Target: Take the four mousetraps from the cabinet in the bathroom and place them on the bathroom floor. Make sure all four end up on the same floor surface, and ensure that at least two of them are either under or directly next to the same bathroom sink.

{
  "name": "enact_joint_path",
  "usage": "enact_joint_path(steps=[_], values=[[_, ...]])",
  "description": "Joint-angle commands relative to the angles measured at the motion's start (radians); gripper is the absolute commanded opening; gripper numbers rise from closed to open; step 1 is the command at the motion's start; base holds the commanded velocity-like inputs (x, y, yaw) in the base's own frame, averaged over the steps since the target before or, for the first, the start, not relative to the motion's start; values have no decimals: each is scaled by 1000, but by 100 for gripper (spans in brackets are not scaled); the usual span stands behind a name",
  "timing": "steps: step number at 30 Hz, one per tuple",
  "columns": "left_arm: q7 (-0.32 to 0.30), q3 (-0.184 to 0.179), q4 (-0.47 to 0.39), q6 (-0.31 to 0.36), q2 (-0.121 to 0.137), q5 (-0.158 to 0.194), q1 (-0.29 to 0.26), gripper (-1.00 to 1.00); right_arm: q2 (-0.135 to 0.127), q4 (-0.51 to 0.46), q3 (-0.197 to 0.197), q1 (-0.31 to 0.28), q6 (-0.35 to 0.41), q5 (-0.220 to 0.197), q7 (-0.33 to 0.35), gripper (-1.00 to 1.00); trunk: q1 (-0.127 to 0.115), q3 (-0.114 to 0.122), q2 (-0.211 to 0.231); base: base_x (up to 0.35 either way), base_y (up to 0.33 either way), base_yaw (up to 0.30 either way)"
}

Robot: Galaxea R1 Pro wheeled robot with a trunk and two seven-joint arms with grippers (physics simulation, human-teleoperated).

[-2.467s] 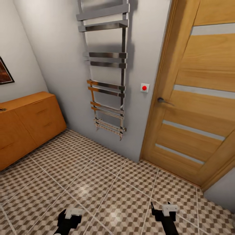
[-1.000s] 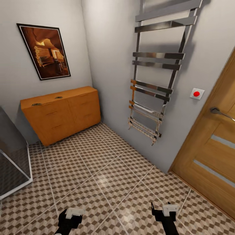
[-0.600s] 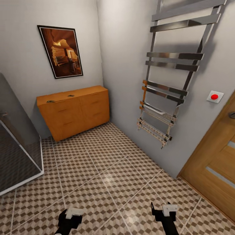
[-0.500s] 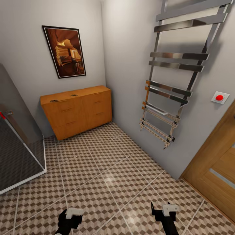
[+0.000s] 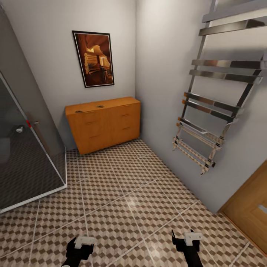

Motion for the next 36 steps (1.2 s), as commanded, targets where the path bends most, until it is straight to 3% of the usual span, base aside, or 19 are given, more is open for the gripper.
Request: enact_joint_path(steps=[1, 21, 28, 36], values=[[2, -8, 3, -4, -1, 4, -1, 100, 0, 1, 5, -1, -1, 8, -10, 100, 1, -2, -2, 0, 0, 254], [2, -8, 3, -4, -1, 4, -1, 100, 0, 1, 5, -1, -1, 8, -10, 100, 1, -2, -2, 7, -1, 254], [2, -9, 3, -4, -1, 4, -1, 100, 0, 1, 5, -1, -1, 8, -9, 100, 1, -2, -2, 243, -76, 240], [1, -8, 3, -4, -1, 4, -1, 100, -1, 1, 5, -1, -1, 8, -9, 100, 1, -2, -2, 315, -97, 42]])
